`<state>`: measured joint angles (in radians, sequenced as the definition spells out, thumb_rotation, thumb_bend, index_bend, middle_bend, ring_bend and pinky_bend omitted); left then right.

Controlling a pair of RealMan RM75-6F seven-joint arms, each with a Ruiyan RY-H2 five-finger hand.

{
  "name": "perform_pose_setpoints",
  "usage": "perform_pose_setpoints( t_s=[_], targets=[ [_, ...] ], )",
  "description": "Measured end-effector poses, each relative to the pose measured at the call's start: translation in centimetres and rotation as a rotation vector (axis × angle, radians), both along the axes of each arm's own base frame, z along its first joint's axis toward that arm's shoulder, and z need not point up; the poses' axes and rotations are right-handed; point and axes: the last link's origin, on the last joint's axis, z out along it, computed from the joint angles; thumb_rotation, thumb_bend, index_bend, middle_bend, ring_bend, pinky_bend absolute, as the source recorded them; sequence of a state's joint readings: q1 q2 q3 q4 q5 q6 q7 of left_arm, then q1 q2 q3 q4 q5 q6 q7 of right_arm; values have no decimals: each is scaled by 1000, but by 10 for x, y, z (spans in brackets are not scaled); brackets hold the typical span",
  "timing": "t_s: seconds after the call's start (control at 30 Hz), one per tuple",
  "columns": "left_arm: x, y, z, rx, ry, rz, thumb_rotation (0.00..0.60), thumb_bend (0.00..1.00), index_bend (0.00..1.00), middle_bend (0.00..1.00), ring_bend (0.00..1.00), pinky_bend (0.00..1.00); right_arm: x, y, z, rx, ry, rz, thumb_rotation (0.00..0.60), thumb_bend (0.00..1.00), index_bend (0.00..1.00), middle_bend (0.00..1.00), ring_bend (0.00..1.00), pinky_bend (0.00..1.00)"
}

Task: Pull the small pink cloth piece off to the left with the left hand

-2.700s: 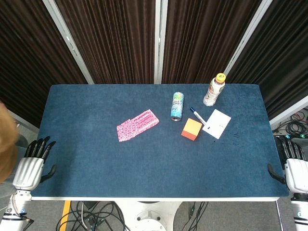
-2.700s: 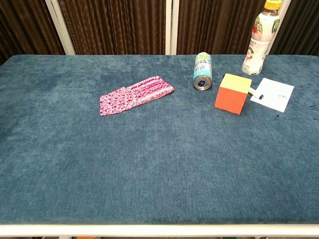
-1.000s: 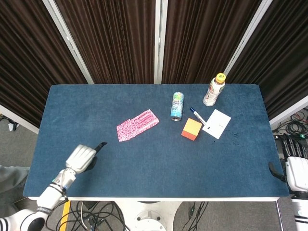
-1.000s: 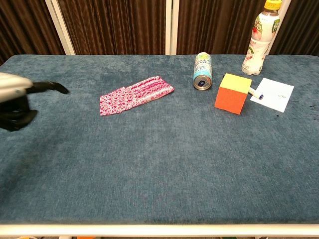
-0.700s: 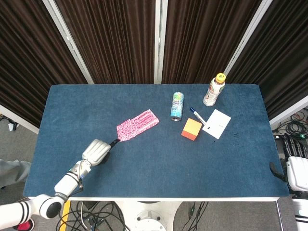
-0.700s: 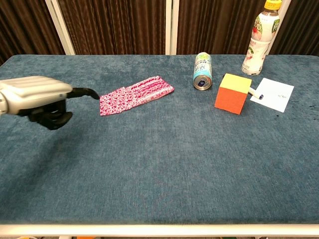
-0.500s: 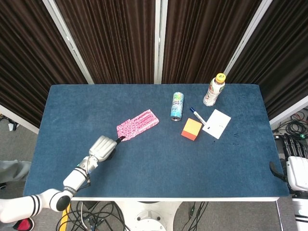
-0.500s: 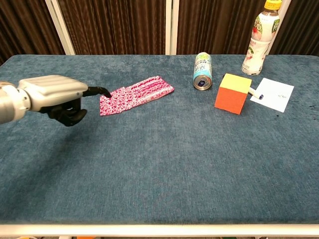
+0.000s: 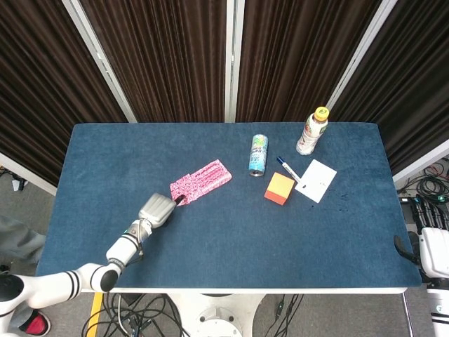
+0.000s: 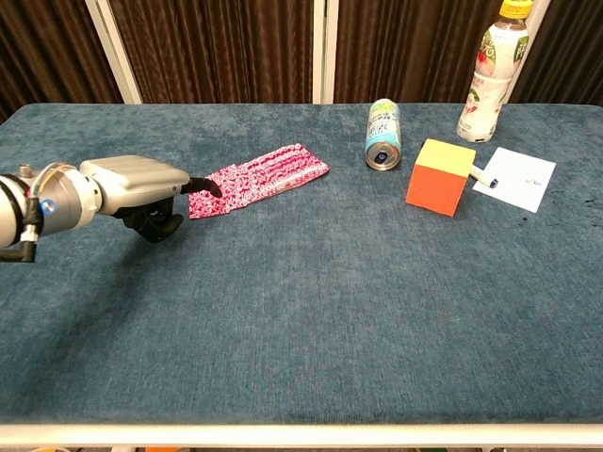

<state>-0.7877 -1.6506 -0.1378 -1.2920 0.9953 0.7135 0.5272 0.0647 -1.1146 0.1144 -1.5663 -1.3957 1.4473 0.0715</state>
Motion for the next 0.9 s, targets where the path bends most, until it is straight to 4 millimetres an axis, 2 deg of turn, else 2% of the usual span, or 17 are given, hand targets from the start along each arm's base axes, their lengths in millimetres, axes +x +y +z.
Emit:
perform_pose_setpoints(
  t_s=[0.27,0.53,0.9],
  targets=[
    [-5,4,-6,3,37,10,600,663,113,955,940,955,0,0,1,-3,0,-2,600,279,0,0,0,0],
    [-12,8,-3,26,54,29,600,663,113,955,940,955,-1,-1,-2,4,0,-4,600,279,0,0,0,0],
    [-38,16,3,27,75,129,600,664,113,954,940,955,1,-2,-3,8,3,-2,600,280,0,0,0,0]
  ],
)
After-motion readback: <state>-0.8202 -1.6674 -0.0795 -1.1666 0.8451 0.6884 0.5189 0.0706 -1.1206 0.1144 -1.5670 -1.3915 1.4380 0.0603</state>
